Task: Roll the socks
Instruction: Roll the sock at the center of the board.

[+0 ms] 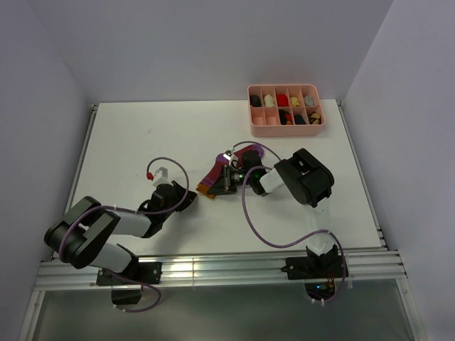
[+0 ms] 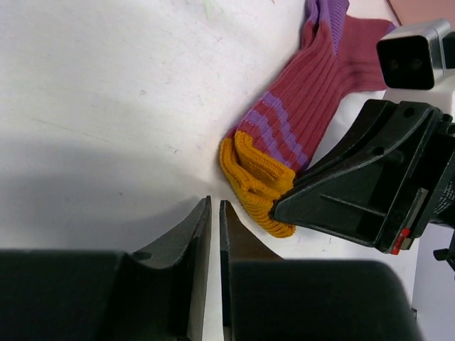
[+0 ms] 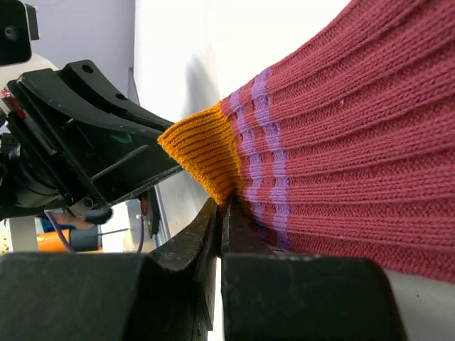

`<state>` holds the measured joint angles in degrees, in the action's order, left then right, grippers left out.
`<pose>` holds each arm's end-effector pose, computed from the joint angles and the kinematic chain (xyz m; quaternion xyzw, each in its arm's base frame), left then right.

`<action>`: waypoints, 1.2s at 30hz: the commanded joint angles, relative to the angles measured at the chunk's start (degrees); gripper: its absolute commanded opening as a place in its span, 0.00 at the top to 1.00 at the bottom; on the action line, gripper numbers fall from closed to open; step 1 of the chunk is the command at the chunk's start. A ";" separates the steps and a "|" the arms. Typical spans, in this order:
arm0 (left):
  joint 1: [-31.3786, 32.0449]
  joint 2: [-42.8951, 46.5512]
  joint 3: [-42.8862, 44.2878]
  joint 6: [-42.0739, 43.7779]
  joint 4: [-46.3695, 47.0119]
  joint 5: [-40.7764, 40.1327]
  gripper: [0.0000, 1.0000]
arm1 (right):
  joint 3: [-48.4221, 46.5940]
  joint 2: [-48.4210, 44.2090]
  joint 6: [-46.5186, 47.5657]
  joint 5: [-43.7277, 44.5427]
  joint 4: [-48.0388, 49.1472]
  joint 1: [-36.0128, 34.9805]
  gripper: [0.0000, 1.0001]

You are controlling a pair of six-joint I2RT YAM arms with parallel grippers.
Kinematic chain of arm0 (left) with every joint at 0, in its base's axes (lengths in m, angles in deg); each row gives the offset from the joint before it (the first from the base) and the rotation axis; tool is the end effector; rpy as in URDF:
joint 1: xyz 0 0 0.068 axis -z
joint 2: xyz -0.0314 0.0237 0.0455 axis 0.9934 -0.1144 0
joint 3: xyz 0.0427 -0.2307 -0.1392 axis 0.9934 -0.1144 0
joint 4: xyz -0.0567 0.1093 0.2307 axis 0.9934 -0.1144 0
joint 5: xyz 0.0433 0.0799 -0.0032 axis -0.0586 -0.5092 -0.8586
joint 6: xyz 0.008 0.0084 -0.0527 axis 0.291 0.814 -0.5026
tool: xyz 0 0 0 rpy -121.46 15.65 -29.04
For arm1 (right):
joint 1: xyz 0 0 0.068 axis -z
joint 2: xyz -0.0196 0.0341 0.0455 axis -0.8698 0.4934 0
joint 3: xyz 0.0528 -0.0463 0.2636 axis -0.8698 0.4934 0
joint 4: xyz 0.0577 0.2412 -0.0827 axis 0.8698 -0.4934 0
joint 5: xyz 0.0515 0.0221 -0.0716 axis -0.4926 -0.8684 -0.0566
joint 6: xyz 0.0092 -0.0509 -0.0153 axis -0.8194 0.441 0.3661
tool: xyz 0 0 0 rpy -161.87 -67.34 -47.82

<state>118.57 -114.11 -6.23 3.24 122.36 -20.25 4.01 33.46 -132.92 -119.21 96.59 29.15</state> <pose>0.1895 -0.1265 0.1178 -0.2373 0.8257 -0.3357 0.3864 0.3085 0.2197 0.0859 -0.1152 0.7960 0.5793 0.1324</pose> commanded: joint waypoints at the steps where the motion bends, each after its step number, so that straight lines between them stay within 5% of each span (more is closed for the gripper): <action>1: 0.20 -1.74 2.65 2.41 6.98 2.53 0.86 | -1.77 0.56 0.86 -0.87 -0.73 0.53 1.00; 31: 0.20 -10.80 1.18 1.80 26.49 4.91 0.86 | -2.21 1.97 -0.81 -1.84 0.24 0.53 1.00; 36: 0.20 -3.43 -0.33 -0.32 16.53 -0.18 0.64 | -2.21 1.62 -0.11 -1.75 -0.99 0.53 1.00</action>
<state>118.57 -122.85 -6.06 4.44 141.98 -16.56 2.90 34.62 -133.59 -120.63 95.84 29.21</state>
